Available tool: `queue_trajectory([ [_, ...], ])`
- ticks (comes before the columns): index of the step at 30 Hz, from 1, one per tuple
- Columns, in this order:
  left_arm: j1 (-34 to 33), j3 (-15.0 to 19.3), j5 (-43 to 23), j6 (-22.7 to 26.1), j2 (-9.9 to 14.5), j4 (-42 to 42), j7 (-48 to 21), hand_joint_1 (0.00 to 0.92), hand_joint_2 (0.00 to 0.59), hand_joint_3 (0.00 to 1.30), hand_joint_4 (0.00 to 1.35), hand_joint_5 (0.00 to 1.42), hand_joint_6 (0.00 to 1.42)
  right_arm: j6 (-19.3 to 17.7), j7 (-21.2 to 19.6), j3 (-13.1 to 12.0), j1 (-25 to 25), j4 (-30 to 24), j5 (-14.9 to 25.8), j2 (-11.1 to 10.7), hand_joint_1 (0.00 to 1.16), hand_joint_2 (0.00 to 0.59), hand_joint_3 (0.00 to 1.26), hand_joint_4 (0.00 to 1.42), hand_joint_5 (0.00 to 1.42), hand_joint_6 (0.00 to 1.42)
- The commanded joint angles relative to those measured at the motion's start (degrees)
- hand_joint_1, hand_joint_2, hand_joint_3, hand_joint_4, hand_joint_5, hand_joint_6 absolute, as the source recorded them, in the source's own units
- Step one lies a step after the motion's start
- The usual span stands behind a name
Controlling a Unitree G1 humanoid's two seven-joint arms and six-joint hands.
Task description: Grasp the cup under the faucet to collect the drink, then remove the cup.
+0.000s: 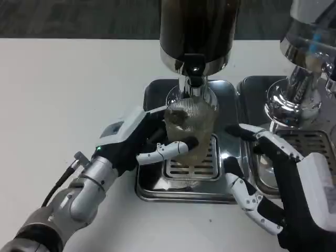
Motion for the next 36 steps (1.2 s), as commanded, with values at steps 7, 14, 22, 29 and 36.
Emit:
queue_trajectory([
  [7, 0.2, -1.8, 0.9, -0.3, 0.6, -2.4, -3.9, 0.08, 0.127, 0.24, 0.25, 0.31, 0.2, -0.1, 0.7, 0.2, -0.6, 0.6, 1.0, -0.1, 0.45, 0.412, 0.41, 0.38, 0.37, 0.5],
  [14, 0.2, -2.5, 1.1, 0.5, 0.9, -5.0, -3.2, 0.046, 0.114, 0.16, 0.16, 0.24, 0.12, -0.2, 0.7, 0.3, -0.5, 1.0, 1.2, -0.1, 0.45, 0.411, 0.41, 0.38, 0.38, 0.5],
  [22, 1.2, -1.9, 1.4, 1.1, 2.3, -7.7, -2.1, 0.017, 0.104, 0.15, 0.12, 0.22, 0.08, -0.5, 0.8, 0.1, -1.1, 2.1, 1.8, -0.6, 0.45, 0.419, 0.42, 0.38, 0.38, 0.49],
  [29, 3.3, -0.2, 0.5, -0.1, 5.0, -11.4, -1.8, 0.006, 0.094, 0.15, 0.1, 0.19, 0.05, -1.2, 0.7, 0.1, -2.3, 3.5, 2.4, -0.9, 0.44, 0.42, 0.42, 0.38, 0.38, 0.49],
  [36, 8.5, 3.8, -2.8, -3.4, 9.9, -18.6, -3.4, 0.002, 0.087, 0.16, 0.1, 0.19, 0.06, -1.7, 0.2, -0.1, -2.7, 4.0, 2.6, -0.5, 0.44, 0.42, 0.42, 0.38, 0.38, 0.49],
])
